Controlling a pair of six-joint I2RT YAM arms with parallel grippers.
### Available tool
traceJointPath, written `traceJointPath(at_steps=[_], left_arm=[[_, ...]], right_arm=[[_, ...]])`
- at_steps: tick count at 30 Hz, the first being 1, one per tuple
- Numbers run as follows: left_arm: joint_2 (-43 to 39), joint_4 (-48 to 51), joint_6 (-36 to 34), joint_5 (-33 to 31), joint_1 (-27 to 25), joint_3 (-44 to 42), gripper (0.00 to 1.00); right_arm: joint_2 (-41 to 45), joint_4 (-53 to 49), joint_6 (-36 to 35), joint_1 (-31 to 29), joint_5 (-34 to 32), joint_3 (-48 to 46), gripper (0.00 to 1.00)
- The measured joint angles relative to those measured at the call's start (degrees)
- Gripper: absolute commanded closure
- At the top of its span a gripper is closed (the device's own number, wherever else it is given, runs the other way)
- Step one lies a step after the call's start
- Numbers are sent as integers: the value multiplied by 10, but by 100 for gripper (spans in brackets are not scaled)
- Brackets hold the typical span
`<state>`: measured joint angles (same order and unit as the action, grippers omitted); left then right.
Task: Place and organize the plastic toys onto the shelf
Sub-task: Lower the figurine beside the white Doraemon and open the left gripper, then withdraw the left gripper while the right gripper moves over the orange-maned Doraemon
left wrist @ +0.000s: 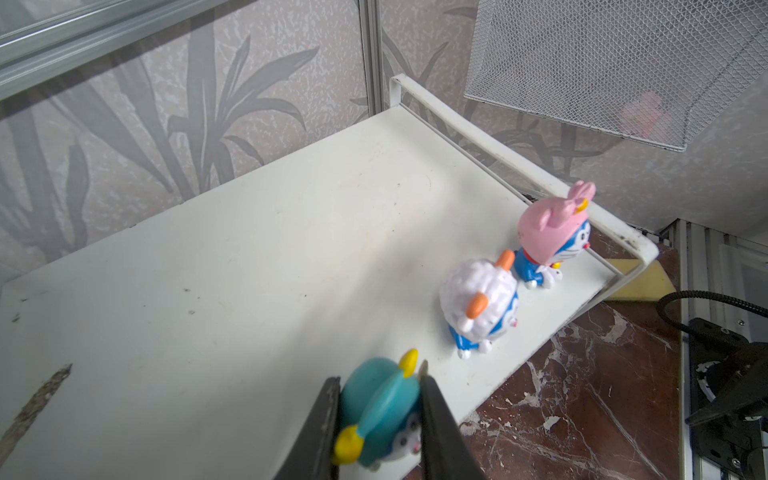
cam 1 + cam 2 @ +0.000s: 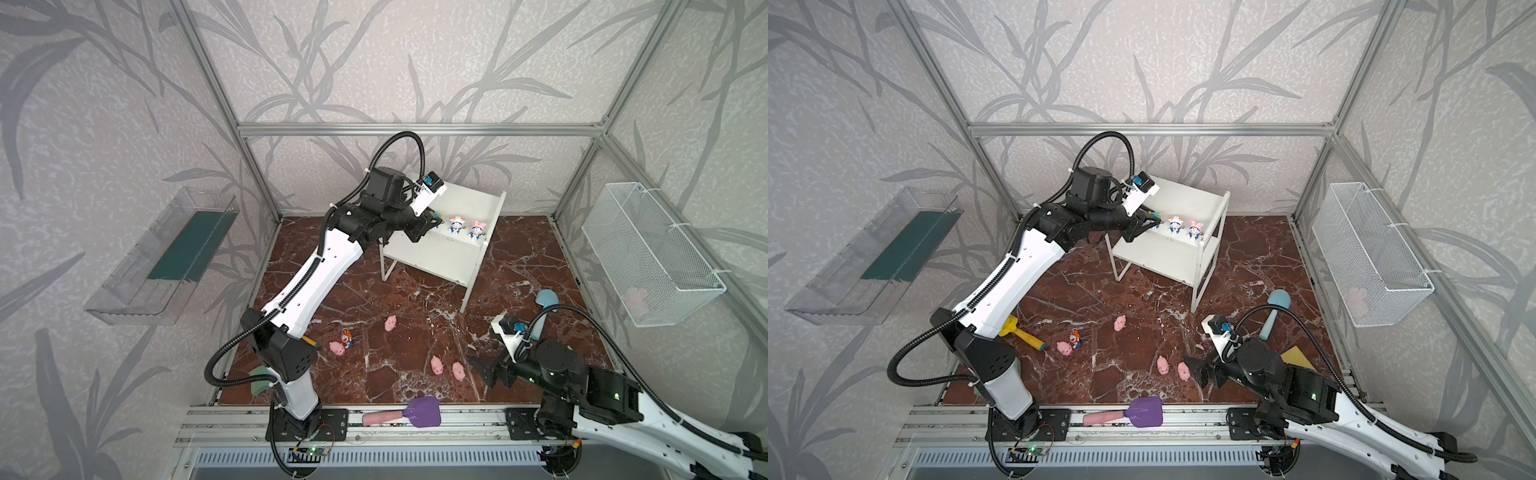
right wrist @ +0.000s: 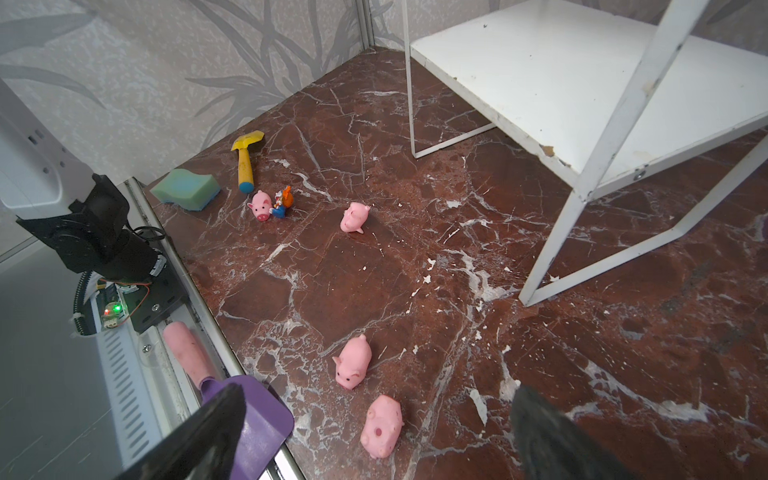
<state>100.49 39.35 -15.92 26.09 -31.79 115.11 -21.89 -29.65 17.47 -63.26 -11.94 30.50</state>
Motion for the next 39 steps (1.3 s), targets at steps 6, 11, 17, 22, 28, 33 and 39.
traceJointPath(at_steps=[6, 11, 17, 22, 28, 33, 39], left_arm=[[1, 1, 2, 4, 5, 0, 51], [5, 1, 5, 6, 7, 0, 37], [6, 1, 7, -5, 8, 0, 1], [-17, -4, 12, -32, 11, -27, 1], [-156, -28, 45, -83, 16, -180, 1], [-322, -52, 92, -133, 18, -337, 1], [-461, -31, 139, -182, 19, -459, 1]], right_arm=[[-12, 11, -2, 0, 0, 0, 1], [-14, 14, -2, 0, 4, 0, 1], [-17, 25, -2, 0, 8, -1, 1], [-50, 65, 0, 0, 25, -15, 1], [-155, 150, 12, 0, 66, -35, 1], [-281, 236, 25, -8, 102, -34, 2], [-465, 298, 37, -43, 120, 33, 13]])
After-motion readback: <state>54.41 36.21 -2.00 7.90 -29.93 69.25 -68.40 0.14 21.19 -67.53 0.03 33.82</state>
